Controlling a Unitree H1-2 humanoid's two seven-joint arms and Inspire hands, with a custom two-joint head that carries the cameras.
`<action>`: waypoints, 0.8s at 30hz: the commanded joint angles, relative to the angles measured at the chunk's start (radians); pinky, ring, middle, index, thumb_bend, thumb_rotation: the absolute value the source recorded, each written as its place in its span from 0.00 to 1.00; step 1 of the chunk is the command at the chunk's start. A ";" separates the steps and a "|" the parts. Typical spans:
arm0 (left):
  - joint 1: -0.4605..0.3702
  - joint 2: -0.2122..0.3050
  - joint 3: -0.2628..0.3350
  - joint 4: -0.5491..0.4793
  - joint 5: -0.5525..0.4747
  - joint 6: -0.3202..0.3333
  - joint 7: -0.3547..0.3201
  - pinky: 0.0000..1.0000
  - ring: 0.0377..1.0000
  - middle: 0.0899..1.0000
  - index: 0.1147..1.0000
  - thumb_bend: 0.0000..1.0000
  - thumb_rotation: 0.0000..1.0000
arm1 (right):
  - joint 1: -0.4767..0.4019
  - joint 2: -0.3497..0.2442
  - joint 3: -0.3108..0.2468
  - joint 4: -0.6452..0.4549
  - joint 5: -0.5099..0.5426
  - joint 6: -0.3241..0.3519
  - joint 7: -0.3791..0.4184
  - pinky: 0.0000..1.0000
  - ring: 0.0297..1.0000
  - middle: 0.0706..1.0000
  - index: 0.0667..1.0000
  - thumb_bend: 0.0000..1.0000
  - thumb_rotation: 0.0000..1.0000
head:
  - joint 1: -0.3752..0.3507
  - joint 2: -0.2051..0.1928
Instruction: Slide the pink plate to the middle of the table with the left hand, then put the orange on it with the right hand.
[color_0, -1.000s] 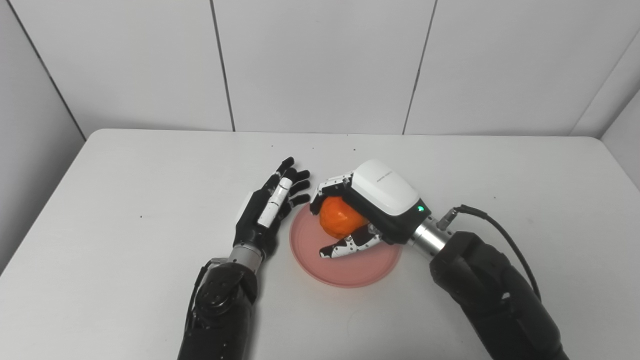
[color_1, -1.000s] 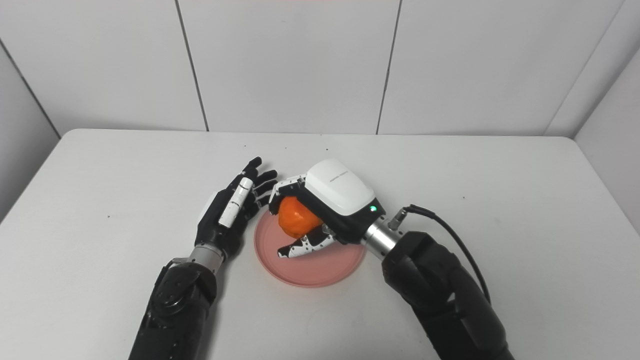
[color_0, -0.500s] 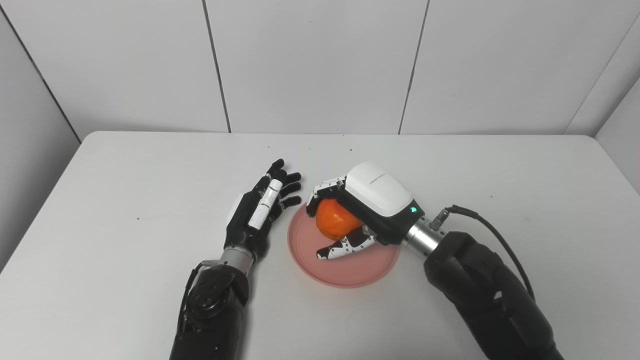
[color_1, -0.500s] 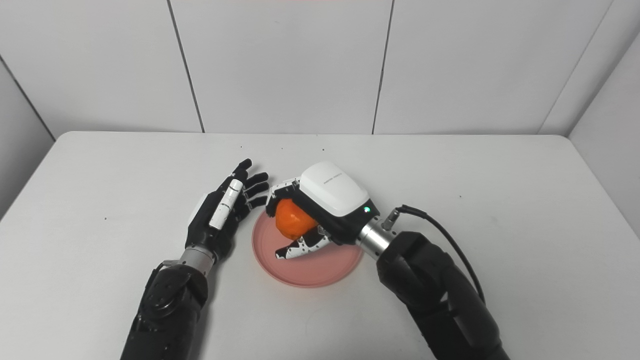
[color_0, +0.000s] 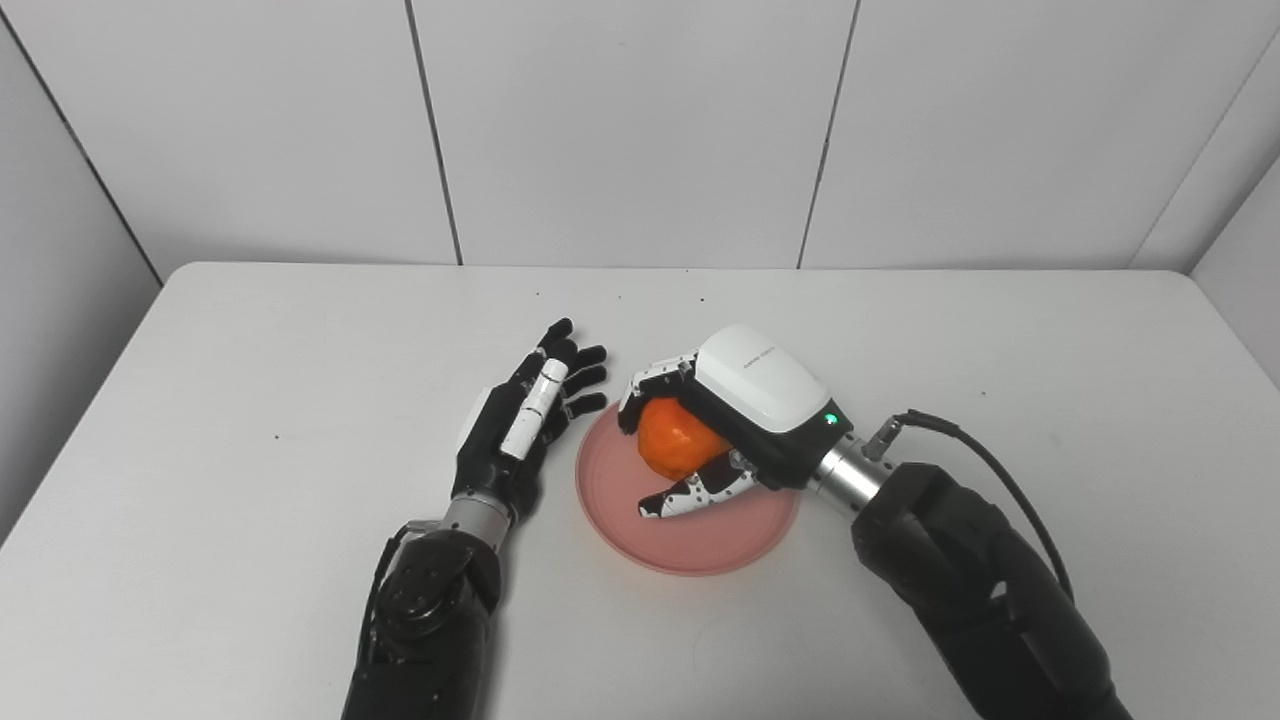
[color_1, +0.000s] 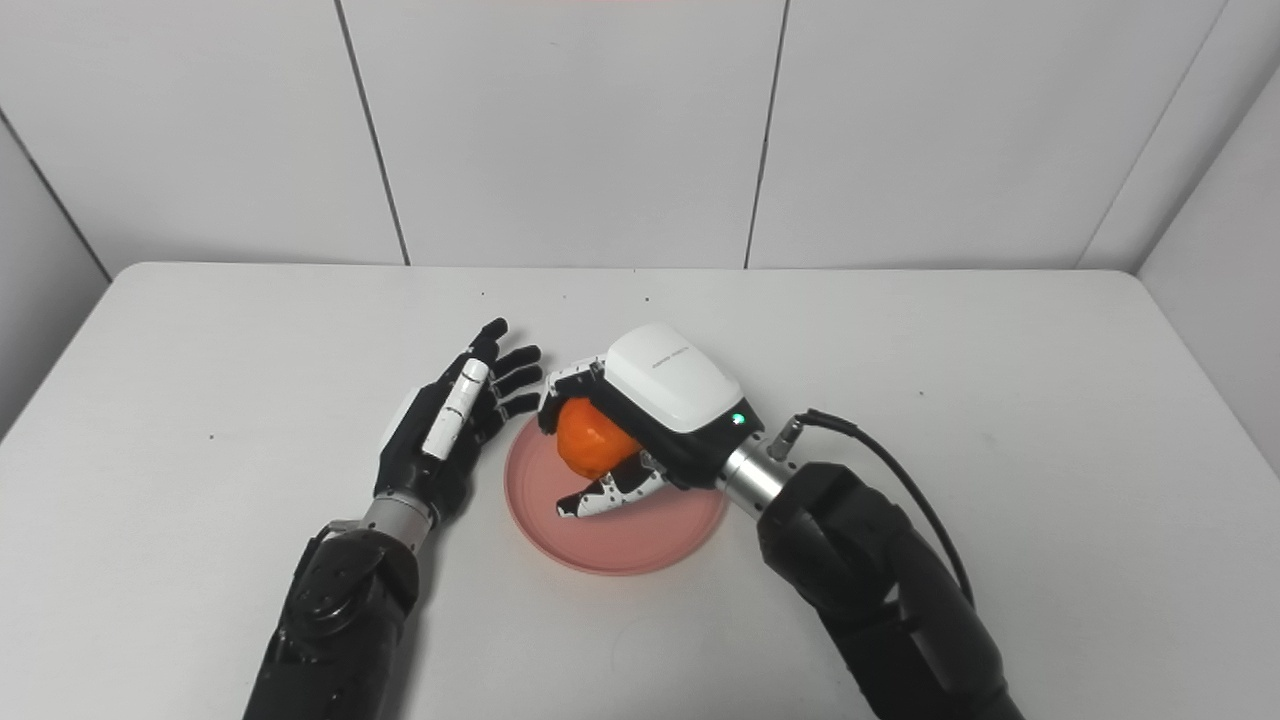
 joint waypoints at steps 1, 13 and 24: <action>-0.021 -0.007 -0.005 -0.032 0.006 -0.007 -0.004 0.76 0.81 0.79 0.90 0.74 0.72 | -0.022 -0.007 -0.012 -0.008 0.000 -0.019 -0.040 0.30 0.35 0.44 0.45 0.48 0.17 | 0.003 0.003; -0.025 -0.015 -0.003 -0.026 -0.002 -0.005 -0.003 0.75 0.81 0.79 0.88 0.77 0.71 | -0.020 -0.015 0.000 0.037 -0.036 -0.023 -0.086 0.31 0.36 0.44 0.45 0.49 0.17 | 0.009 0.001; -0.024 -0.024 -0.001 -0.029 -0.010 -0.002 -0.004 0.76 0.81 0.78 0.87 0.75 0.69 | -0.015 -0.023 0.009 0.057 -0.040 -0.026 -0.092 0.34 0.39 0.48 0.45 0.49 0.17 | 0.016 0.004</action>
